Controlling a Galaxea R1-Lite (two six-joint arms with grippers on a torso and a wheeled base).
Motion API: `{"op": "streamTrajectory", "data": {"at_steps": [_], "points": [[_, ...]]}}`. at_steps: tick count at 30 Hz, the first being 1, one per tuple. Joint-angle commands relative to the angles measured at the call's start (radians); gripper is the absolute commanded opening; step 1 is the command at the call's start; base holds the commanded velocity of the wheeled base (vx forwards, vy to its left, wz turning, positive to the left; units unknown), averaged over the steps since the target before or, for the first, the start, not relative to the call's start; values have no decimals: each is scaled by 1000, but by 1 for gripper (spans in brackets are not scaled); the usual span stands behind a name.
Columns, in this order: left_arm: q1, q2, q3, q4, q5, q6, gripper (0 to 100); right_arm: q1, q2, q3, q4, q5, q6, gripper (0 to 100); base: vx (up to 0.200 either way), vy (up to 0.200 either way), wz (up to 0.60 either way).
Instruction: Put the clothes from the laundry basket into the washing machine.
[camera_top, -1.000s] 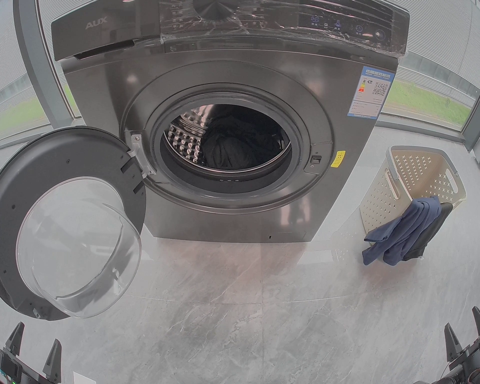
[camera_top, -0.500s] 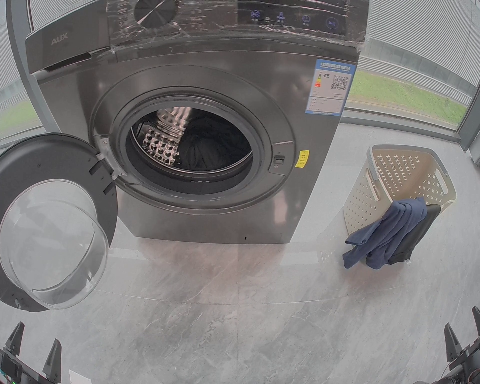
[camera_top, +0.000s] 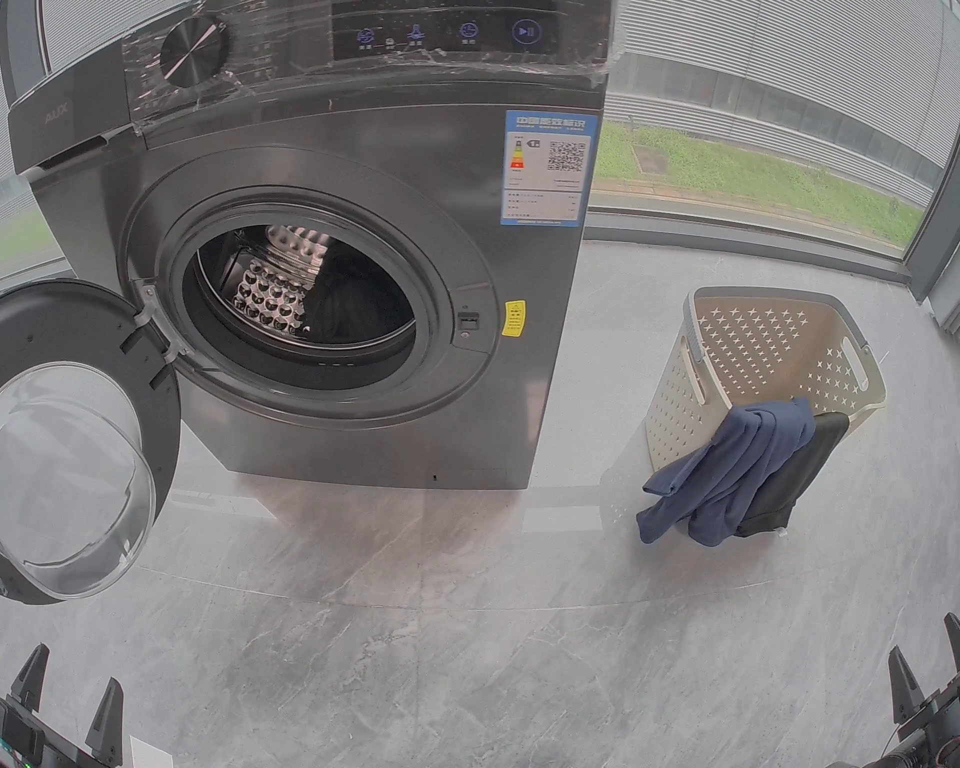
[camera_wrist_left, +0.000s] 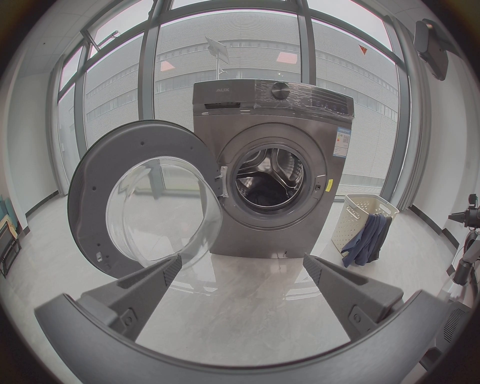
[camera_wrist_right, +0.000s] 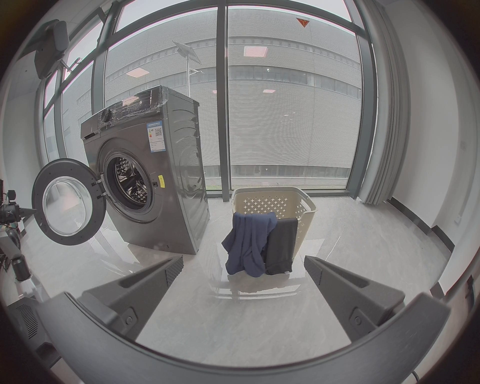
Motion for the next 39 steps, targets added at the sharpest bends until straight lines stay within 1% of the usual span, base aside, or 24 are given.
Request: {"op": "streamTrajectory", "data": {"at_steps": [1,9,16,21,33,39], "points": [[0,-10,18,-1,0,1,100,0,-14,16,0,0,0,100,0,-200,0],[0,-10,18,-1,0,-2,100,0,-14,16,0,0,0,100,0,-200,0],[0,-10,18,-1,-1,-2,100,0,-14,16,0,-1,0,100,0,0,0],[0,-10,18,-1,-1,-8,100,0,-14,16,0,0,0,100,0,0,0],[0,-10,18,-1,-1,-12,100,0,-14,16,0,-1,0,100,0,-200,0],[0,-10,18,-1,-1,-8,100,0,-14,16,0,0,0,100,0,0,0]]}}
